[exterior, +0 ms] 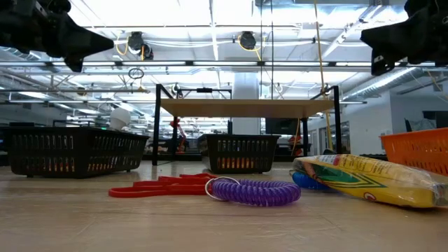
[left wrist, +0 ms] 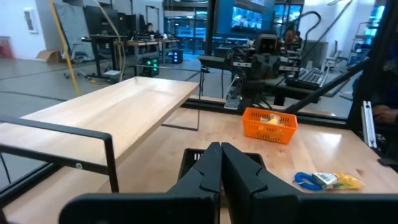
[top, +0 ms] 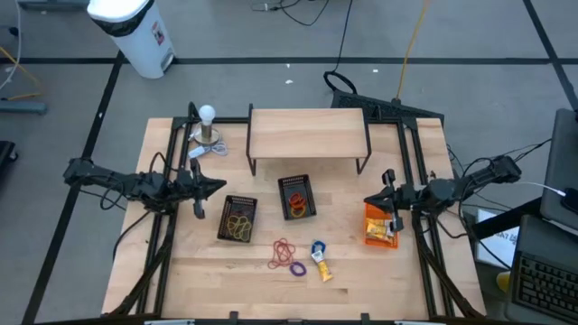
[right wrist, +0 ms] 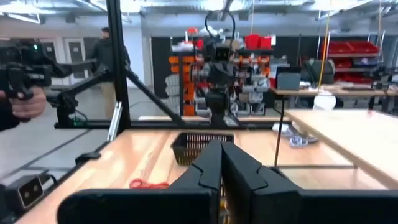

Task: Pick & Place Office Desk Supplies
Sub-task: Put the red rubber band into the left black bin

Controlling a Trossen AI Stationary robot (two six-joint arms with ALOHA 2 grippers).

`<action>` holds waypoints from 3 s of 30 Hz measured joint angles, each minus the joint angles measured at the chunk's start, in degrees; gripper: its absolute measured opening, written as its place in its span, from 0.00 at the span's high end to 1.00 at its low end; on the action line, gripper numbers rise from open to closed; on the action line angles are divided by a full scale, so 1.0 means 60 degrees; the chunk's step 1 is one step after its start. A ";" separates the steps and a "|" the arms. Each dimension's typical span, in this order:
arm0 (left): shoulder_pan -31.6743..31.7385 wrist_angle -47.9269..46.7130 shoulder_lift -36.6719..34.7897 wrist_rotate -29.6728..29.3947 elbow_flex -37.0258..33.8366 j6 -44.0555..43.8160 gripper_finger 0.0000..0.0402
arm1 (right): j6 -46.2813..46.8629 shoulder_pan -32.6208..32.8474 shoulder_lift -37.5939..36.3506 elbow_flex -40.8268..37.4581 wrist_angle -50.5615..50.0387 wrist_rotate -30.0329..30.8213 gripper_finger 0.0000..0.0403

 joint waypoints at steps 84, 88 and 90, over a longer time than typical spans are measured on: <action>-0.0757 -0.5494 1.7946 0.4539 1.2313 0.3623 0.81 | 0.1178 0.0007 0.0662 0.0136 -0.1288 0.0004 1.00; -0.0719 -0.5680 1.7919 0.4596 1.2309 0.3570 0.81 | 0.1179 0.0007 0.0663 0.0136 -0.1287 0.0004 1.00; -0.0697 -0.5703 1.7877 0.4623 1.2298 0.3521 0.81 | 0.1179 0.0007 0.0663 0.0136 -0.1284 0.0004 1.00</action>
